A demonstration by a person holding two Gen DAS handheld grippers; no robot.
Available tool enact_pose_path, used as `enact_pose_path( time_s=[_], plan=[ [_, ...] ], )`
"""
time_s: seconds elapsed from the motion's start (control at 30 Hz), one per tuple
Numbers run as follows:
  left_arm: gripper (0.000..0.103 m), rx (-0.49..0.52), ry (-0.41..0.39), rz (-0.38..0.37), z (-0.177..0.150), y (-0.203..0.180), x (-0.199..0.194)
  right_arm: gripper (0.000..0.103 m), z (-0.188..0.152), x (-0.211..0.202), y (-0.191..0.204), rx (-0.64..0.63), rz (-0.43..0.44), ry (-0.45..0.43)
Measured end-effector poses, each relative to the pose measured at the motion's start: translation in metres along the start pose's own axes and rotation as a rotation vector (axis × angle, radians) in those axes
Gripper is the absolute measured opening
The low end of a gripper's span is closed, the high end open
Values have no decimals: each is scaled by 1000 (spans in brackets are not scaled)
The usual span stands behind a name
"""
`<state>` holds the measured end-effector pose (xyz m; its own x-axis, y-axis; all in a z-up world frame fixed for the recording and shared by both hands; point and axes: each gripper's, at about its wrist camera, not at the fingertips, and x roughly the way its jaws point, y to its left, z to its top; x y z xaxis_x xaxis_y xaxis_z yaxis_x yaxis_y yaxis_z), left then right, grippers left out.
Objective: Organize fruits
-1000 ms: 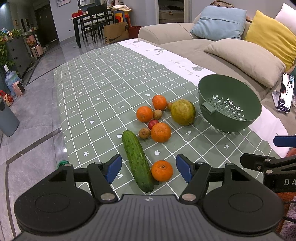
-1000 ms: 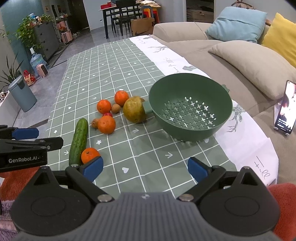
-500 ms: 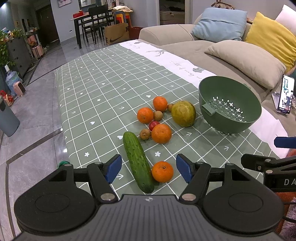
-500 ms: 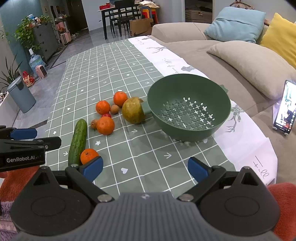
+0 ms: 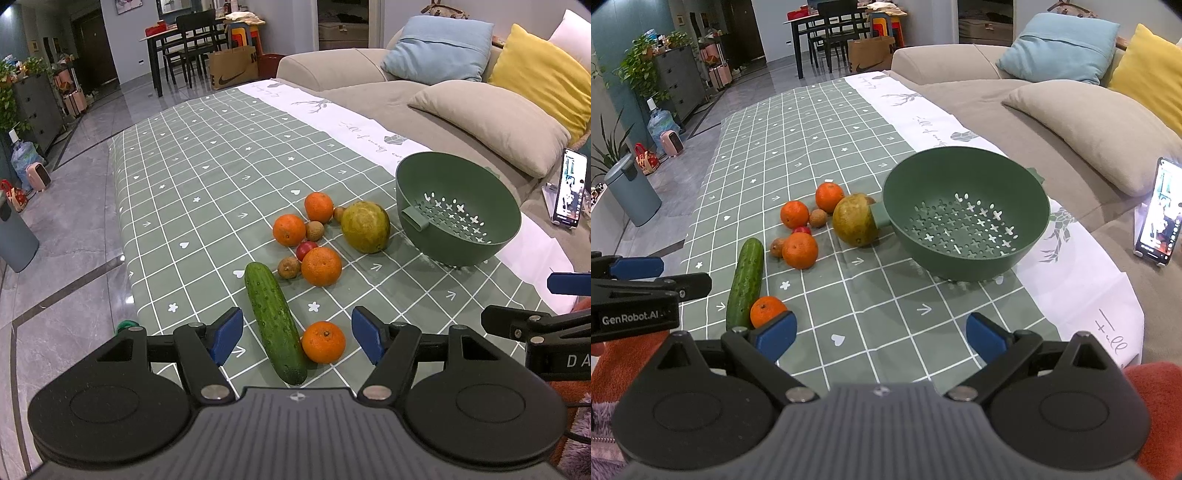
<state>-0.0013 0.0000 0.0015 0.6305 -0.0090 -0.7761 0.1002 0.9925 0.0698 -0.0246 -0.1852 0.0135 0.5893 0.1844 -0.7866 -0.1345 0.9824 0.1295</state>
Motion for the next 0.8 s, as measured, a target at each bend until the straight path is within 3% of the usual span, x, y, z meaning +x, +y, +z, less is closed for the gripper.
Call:
enact_pose_path(
  time_s=[0.8],
  plan=[
    [79, 1, 1, 1, 1, -1, 0, 95, 0, 1, -1, 6, -1, 0]
  ],
)
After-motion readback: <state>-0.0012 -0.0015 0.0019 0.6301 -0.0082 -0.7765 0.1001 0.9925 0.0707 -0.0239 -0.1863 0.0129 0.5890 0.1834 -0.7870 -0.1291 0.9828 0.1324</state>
